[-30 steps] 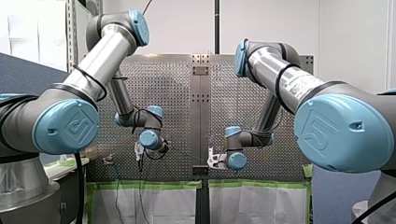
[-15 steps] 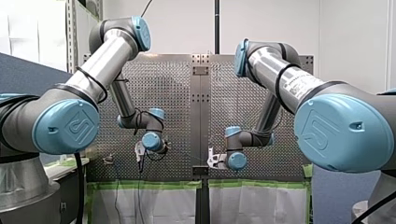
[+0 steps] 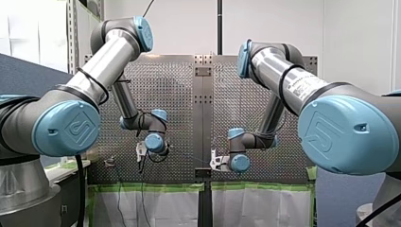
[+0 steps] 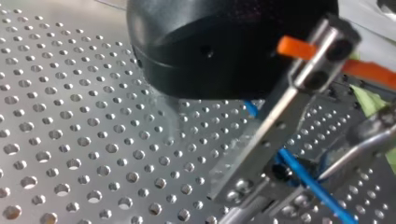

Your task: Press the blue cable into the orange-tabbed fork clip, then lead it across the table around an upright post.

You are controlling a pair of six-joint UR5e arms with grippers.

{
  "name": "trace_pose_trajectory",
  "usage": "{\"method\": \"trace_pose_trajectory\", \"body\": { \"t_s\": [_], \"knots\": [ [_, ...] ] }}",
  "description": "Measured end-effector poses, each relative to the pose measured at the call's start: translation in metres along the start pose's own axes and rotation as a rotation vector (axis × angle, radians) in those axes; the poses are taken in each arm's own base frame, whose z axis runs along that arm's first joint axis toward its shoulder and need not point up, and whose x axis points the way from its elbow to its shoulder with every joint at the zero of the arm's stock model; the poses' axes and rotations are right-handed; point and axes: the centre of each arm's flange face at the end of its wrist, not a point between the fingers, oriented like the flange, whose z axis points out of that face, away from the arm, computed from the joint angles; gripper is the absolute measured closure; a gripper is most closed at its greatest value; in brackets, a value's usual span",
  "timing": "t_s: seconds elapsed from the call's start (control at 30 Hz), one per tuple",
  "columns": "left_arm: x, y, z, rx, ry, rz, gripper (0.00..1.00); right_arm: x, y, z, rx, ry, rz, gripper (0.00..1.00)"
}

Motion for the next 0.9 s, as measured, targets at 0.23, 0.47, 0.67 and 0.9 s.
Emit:
{"method": "trace_pose_trajectory", "body": {
  "t_s": [0.23, 0.47, 0.67, 0.9],
  "knots": [
    [0.0001, 0.0007, -0.0005, -0.014, 0.0, 0.015, 1.0, 0.0001, 0.0001, 0.0001, 0.0, 0.001, 0.001, 1.0],
    [0.0002, 0.0009, -0.0007, -0.012, 0.003, -0.014, 1.0, 0.0001, 0.0007, 0.0003, -0.001, 0.001, 0.003, 1.0],
    [0.0006, 0.0005, -0.0013, -0.011, 0.007, -0.019, 1.0, -0.0001, 0.0005, 0.0, 0.0, -0.001, 0.003, 1.0],
    [0.0019, 0.0005, -0.0038, -0.012, 0.027, 0.019, 1.0, -0.0007, 0.0006, -0.0006, 0.0, -0.008, 0.002, 1.0]
  ]
}}
